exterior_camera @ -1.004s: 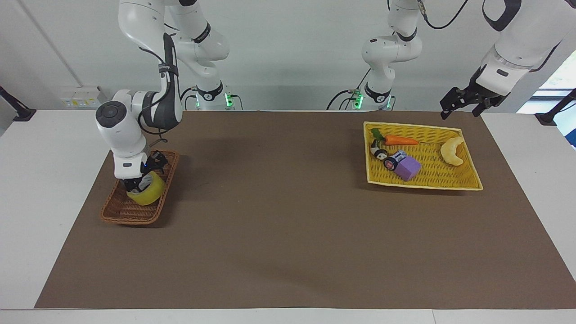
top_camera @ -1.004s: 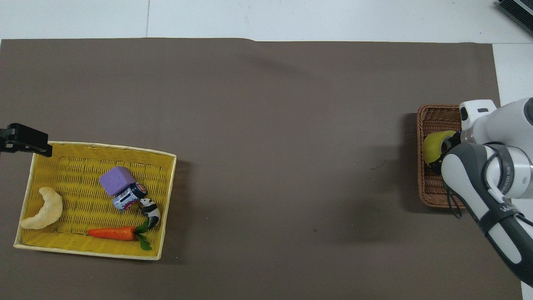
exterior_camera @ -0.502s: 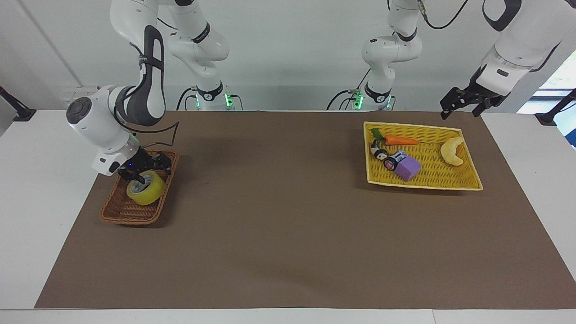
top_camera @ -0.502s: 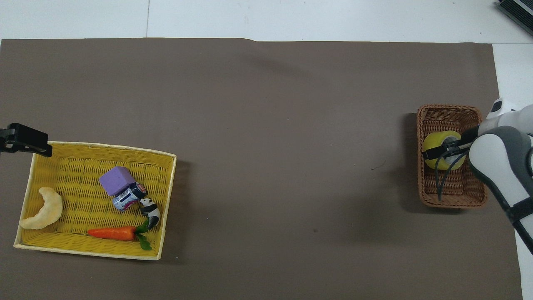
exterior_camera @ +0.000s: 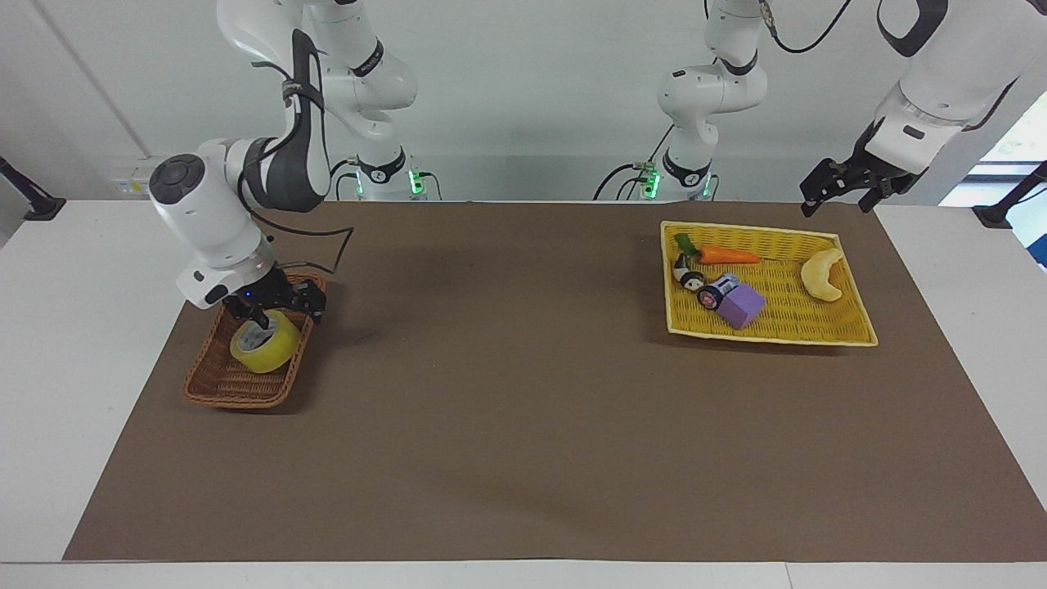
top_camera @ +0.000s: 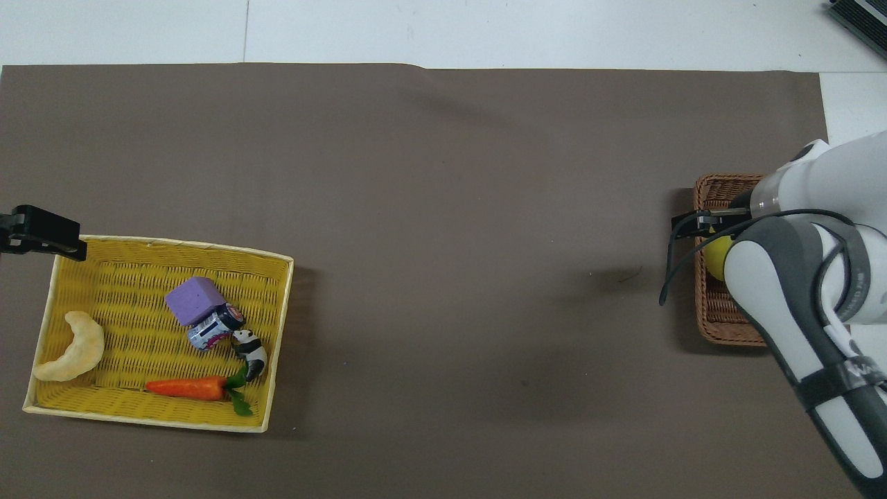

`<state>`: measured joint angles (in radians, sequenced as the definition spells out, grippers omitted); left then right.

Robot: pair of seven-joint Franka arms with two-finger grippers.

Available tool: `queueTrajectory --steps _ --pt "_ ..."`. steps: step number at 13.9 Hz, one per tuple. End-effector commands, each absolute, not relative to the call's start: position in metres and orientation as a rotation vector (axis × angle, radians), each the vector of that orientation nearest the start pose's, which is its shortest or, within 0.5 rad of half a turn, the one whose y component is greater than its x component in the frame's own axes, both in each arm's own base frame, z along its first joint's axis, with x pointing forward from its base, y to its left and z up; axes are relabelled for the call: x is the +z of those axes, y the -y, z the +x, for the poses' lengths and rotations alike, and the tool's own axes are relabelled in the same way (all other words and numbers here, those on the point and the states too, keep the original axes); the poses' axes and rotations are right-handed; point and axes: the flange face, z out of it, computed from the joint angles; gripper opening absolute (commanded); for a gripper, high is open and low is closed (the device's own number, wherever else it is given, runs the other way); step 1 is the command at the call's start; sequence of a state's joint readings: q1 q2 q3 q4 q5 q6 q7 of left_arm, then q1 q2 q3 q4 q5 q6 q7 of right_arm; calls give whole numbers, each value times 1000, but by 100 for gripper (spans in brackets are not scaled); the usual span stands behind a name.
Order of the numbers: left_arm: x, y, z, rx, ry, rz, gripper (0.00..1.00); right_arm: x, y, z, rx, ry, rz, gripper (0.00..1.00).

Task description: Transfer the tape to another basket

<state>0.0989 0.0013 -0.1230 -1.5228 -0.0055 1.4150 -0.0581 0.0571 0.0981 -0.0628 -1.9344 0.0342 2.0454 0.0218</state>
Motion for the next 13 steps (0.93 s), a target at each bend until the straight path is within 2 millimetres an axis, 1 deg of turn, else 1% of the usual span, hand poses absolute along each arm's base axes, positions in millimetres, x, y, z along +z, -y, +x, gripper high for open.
queueTrajectory --steps 1,2,4,5,6,7,9,11,13 --pt "637 11 534 183 81 -3149 100 473 -16 565 -41 -123 -3138 100" --pt "637 11 534 183 79 -3149 100 487 -17 560 -49 -138 -3142 100" --pt "637 11 534 183 81 -3149 100 536 -15 551 -70 -134 -3139 100" --pt "637 11 534 183 81 -3149 100 565 -11 548 -65 -141 -3134 100" --pt "637 11 533 185 79 -3149 100 586 -8 547 -59 -149 -3129 100" --pt "637 11 533 185 79 -3149 100 599 -6 544 -42 -157 -3127 100" --pt "637 11 533 185 79 -3149 100 607 -2 542 -45 -151 -3137 100" --pt "638 11 533 183 81 -3149 100 639 -3 531 -63 -84 -3142 100" --pt "637 11 533 185 79 -3149 100 663 -1 523 -5 -89 -3150 100"
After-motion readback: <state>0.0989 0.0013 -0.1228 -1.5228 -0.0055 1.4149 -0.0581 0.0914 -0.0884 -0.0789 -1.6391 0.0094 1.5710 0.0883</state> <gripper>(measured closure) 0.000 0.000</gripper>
